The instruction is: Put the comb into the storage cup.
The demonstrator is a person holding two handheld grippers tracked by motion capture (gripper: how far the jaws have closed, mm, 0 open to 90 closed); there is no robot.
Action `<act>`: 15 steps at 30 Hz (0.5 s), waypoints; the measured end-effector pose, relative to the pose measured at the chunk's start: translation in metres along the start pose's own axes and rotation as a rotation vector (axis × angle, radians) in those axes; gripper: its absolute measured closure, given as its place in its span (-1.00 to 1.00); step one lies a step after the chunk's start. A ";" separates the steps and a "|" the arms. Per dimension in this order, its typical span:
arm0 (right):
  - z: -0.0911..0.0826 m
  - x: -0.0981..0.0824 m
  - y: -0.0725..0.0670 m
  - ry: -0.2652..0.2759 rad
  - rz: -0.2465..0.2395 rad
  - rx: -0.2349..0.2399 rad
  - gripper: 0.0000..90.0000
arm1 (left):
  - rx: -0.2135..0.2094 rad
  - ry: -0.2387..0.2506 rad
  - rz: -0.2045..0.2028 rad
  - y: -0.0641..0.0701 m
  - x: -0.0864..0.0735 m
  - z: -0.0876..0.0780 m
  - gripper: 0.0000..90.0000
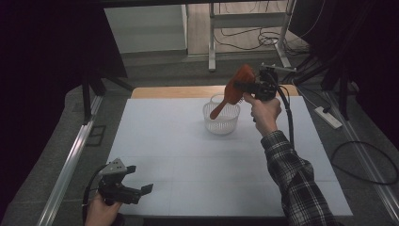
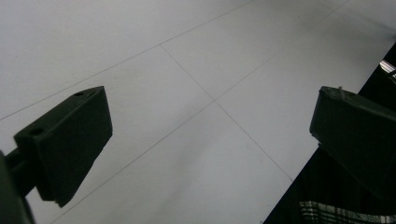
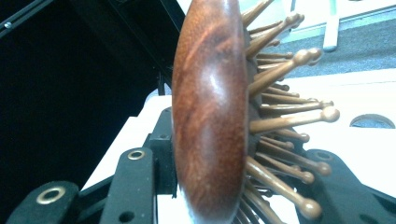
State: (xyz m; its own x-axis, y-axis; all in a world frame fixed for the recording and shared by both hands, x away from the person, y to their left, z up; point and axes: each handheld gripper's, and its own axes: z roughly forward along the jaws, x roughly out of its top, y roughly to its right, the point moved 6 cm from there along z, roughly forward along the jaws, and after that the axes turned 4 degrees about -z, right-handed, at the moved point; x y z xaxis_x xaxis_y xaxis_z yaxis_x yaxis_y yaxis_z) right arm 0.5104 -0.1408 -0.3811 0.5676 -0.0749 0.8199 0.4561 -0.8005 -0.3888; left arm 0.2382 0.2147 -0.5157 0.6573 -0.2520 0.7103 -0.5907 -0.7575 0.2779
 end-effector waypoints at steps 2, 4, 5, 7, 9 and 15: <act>0.002 -0.003 0.000 -0.004 0.003 0.003 0.23 | 0.000 0.000 0.001 0.000 0.000 0.000 -1.00; 0.004 -0.006 0.001 -0.010 0.004 0.003 0.23 | 0.001 -0.001 0.001 0.000 0.000 0.000 -1.00; 0.005 -0.007 0.001 -0.011 0.003 0.000 0.23 | 0.001 -0.001 0.001 0.000 0.000 0.000 -1.00; 0.007 -0.010 0.002 -0.016 0.003 -0.002 0.23 | 0.001 -0.001 0.001 0.000 0.000 0.000 -1.00; 0.009 -0.013 0.002 -0.022 0.005 -0.002 0.23 | 0.001 -0.001 0.001 0.000 0.000 0.000 -1.00; 0.015 -0.021 0.003 -0.033 0.002 -0.010 0.23 | 0.001 -0.002 0.001 0.000 0.000 0.000 -1.00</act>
State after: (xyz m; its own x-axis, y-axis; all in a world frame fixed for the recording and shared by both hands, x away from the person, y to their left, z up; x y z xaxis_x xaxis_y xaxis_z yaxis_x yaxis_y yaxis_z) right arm 0.5100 -0.1332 -0.4060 0.5906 -0.0569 0.8050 0.4483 -0.8064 -0.3858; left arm 0.2383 0.2146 -0.5159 0.6578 -0.2542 0.7090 -0.5908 -0.7581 0.2762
